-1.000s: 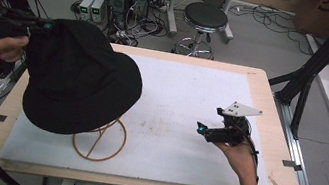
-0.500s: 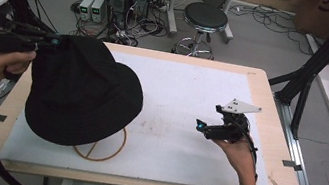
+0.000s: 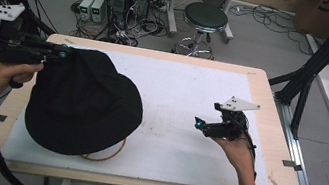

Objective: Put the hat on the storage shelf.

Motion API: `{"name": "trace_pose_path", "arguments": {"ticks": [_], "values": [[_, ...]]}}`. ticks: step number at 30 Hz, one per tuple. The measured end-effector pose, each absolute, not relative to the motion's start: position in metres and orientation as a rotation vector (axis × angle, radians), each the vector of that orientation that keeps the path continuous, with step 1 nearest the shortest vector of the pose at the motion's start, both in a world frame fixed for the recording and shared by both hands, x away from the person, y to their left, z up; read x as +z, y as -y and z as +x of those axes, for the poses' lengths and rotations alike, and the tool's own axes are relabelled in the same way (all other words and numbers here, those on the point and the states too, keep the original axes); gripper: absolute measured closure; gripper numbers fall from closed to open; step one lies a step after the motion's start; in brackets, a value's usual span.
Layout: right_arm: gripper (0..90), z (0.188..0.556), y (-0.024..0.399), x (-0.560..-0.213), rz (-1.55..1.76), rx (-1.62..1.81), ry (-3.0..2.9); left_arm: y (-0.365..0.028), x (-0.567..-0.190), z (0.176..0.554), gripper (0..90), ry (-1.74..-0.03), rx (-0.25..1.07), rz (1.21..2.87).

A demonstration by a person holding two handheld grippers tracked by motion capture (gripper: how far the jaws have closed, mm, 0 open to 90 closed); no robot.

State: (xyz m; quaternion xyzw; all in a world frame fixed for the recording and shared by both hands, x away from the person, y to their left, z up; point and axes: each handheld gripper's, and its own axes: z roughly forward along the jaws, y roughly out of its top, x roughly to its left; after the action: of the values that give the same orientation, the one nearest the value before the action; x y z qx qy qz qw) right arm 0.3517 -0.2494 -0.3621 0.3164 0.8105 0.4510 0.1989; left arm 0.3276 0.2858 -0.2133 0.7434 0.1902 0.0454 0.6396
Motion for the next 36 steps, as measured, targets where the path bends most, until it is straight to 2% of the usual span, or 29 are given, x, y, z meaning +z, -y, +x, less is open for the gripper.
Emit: {"name": "trace_pose_path", "arguments": {"ticks": [21, 31, 36], "values": [[10.3, 0.352, 0.25, -0.362, 0.889, 1.262, -2.265, -0.284, -0.221, 0.325, 81.4, -0.42, 0.104, 1.733], [10.3, 0.352, 0.25, -0.362, 0.884, 1.259, -2.265, -0.285, -0.224, 0.325, 76.1, -0.405, 0.11, 1.735], [10.3, 0.352, 0.25, -0.362, 0.888, 1.26, -2.263, -0.286, -0.226, 0.325, 66.9, -0.422, 0.135, 1.716]]}}
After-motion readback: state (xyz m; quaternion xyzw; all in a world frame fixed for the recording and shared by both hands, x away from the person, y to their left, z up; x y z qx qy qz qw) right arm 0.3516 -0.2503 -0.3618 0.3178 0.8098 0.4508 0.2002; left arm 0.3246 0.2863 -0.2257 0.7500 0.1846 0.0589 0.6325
